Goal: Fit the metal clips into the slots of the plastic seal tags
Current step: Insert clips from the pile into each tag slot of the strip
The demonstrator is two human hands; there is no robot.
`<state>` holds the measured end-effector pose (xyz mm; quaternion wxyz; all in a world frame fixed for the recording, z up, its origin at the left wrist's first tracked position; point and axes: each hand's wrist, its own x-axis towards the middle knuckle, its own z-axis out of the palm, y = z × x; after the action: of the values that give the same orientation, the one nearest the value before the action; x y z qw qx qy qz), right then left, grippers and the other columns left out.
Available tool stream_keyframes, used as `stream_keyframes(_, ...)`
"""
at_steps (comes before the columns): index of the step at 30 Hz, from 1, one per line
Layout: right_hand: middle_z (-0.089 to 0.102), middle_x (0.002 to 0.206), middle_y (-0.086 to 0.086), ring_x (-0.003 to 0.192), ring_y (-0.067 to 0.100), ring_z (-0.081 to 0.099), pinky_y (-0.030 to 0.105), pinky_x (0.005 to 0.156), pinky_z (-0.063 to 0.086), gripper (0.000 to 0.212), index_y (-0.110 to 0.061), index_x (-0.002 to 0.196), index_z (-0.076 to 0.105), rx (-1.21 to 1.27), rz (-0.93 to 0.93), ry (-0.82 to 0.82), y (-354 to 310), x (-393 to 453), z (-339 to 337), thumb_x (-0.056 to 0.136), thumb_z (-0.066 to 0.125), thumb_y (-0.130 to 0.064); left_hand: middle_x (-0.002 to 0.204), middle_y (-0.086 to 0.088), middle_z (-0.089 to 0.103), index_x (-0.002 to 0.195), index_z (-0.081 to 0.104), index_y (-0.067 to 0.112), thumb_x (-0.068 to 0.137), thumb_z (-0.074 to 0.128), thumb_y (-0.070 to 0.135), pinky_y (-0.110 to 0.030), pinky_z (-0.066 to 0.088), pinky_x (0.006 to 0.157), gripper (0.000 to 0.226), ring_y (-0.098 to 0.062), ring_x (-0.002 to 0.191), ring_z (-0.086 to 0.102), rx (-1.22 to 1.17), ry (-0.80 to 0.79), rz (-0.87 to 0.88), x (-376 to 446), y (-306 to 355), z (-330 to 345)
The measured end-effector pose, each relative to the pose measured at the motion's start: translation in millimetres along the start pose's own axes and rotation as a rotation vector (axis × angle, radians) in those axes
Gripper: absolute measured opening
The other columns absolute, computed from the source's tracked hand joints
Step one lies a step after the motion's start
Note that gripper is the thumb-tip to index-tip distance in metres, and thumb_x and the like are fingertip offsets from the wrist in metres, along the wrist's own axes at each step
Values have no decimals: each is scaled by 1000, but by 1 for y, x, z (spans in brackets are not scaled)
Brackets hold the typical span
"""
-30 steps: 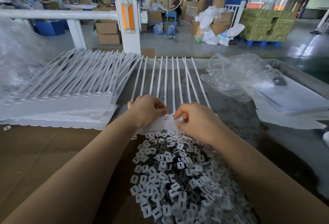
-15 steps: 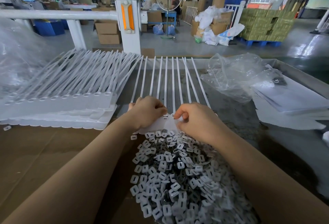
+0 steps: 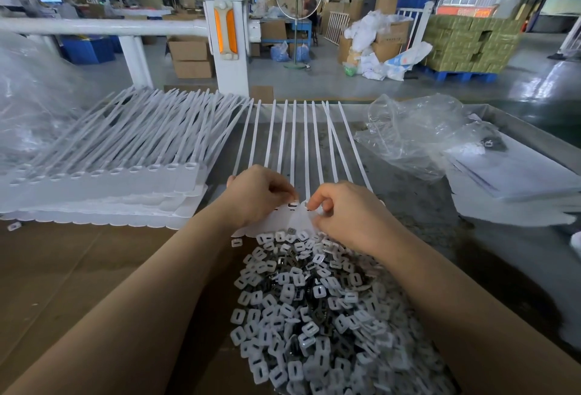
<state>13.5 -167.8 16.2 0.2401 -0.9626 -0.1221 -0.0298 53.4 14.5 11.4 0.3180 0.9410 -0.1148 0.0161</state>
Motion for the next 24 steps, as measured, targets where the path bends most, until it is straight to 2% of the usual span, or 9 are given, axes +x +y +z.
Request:
stream_keyframes(2,55,103,-12,88,9,56,18,60,37,20,-31,109,70,3,0,-2,0,0,0,91,65,-22,89,12,69,93,78,34,93,66,19,-41,47,98,19,-7,82,62,20,-22,100,-2,-4,-3)
stream_keyframes(4,53,102,-12,85,8,56,15,59,36,20,-31,108,69,5,0,-2,0,0,-1,90,66,-22,90,11,65,98,78,31,92,67,15,-27,49,86,20,-3,80,60,33,-28,199,-3,-7,-6)
stream_keyframes(6,53,101,-12,83,7,57,16,59,37,20,-31,107,69,7,-1,-3,-1,0,-1,90,66,-22,88,10,64,99,78,30,90,69,13,-13,43,74,21,0,76,59,25,-25,251,-4,-10,-8)
stream_keyframes(8,53,101,-12,84,8,57,16,59,37,20,-31,108,69,7,-2,-3,-1,0,-1,90,66,-21,87,10,65,97,79,30,90,69,12,-7,40,69,22,1,75,59,7,-17,259,-5,-13,-8)
stream_keyframes(11,54,102,-11,84,8,57,17,60,38,20,-31,108,69,4,-3,-2,-1,-1,-1,90,66,-22,88,10,66,96,79,28,88,71,13,-9,43,71,19,1,77,61,5,-10,300,-6,-14,-9)
stream_keyframes(16,55,102,-11,85,8,57,14,58,36,20,-29,108,70,2,-4,7,-1,-1,-1,92,64,-20,86,11,68,92,80,29,85,76,23,-28,53,74,10,-3,74,61,89,58,333,-7,-10,-5)
stream_keyframes(20,53,99,-12,82,7,54,14,58,35,20,-28,108,70,-2,-12,9,-1,-1,-1,91,62,-19,89,9,69,96,78,24,92,67,25,-30,54,76,12,-4,78,63,107,87,224,-5,-9,-2)
stream_keyframes(24,57,105,-10,82,8,57,18,61,40,19,-30,107,69,-3,-8,5,0,1,0,91,64,-22,73,6,72,84,76,22,93,67,30,-23,46,62,15,-1,60,59,-183,95,36,-4,-9,-2)
